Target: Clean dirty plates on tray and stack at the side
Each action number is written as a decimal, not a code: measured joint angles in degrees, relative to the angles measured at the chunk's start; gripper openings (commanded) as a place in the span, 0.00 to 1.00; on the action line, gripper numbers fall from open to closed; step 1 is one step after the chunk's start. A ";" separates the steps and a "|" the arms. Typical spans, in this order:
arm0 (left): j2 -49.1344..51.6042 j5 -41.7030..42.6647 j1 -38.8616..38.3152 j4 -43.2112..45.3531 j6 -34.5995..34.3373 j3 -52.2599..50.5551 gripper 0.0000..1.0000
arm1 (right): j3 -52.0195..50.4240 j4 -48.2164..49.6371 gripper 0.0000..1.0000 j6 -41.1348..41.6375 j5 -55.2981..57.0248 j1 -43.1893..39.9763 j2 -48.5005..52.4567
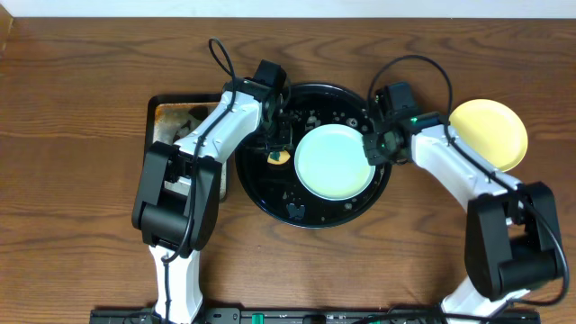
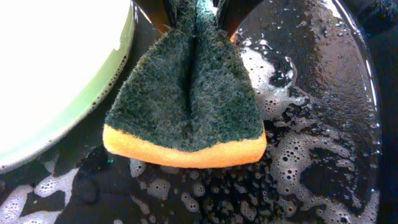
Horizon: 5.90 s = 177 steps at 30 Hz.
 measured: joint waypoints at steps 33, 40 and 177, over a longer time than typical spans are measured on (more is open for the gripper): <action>0.00 0.00 0.00 0.26 0.17 0.00 0.22 | 1.42 -0.70 0.01 1.16 -2.97 -2.91 -5.55; 0.00 -0.02 0.00 0.26 0.20 0.00 0.22 | 4.68 1.09 0.01 -3.50 7.78 1.99 -19.37; -30.73 -1.97 18.53 -6.69 15.34 -5.90 0.78 | 4.72 3.93 0.01 -12.33 44.44 16.96 -16.90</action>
